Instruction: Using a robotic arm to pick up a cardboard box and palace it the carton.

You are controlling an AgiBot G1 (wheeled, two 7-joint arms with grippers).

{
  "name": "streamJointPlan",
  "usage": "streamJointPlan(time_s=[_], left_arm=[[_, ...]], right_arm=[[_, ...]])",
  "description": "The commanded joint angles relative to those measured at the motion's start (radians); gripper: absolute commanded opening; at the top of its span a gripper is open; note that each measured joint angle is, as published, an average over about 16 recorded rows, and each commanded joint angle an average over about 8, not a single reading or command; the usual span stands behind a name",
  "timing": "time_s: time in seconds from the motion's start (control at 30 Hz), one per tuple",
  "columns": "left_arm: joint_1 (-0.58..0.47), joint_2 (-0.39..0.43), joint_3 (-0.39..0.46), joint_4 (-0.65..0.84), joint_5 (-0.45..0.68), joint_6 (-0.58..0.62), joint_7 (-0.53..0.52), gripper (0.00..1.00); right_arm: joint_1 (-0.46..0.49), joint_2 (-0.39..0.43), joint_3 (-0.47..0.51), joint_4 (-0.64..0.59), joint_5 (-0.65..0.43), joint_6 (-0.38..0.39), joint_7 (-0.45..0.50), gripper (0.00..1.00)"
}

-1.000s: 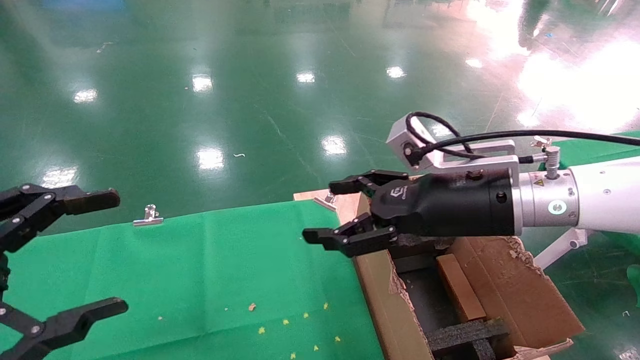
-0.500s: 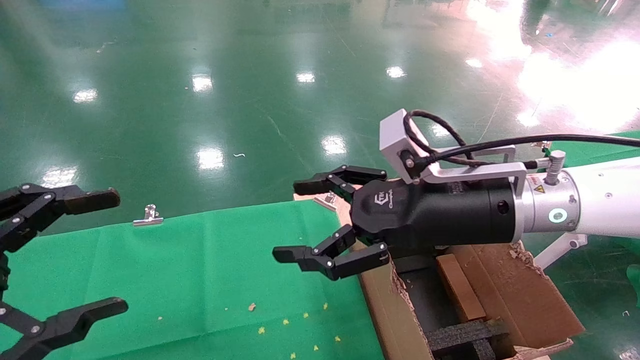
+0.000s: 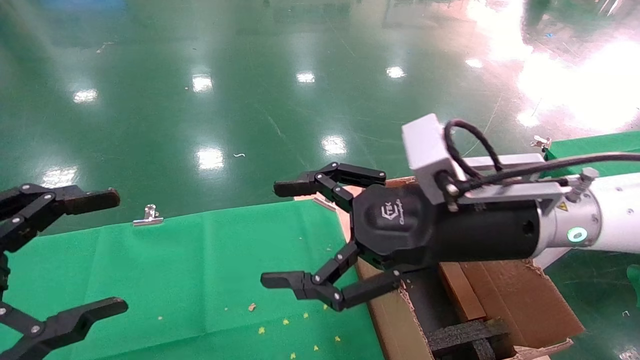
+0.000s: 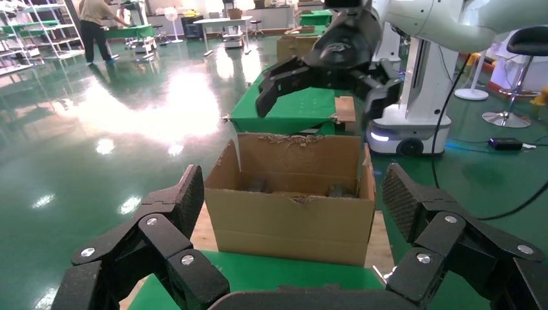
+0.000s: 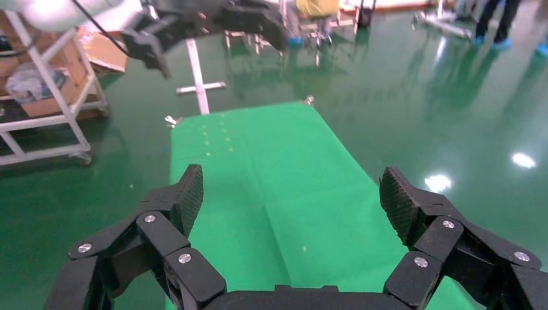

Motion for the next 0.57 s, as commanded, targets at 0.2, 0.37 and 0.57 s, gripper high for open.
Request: streamJointPlan(time_s=[0.2,0.37,0.57], left_arm=[[0.000,0.000,0.000,0.000,0.000,0.000,0.000,1.00],[0.000,0.000,0.000,0.000,0.000,0.000,0.000,1.00],[0.000,0.000,0.000,0.000,0.000,0.000,0.000,1.00]], right_arm=[[-0.092,-0.039,0.157,-0.009,0.003,-0.085,-0.057,1.00],[-0.125,-0.053,0.214,-0.012,0.004,-0.116,-0.074,1.00],[-0.126,-0.054,0.214,-0.013,0.004,-0.116,-0.073,1.00]])
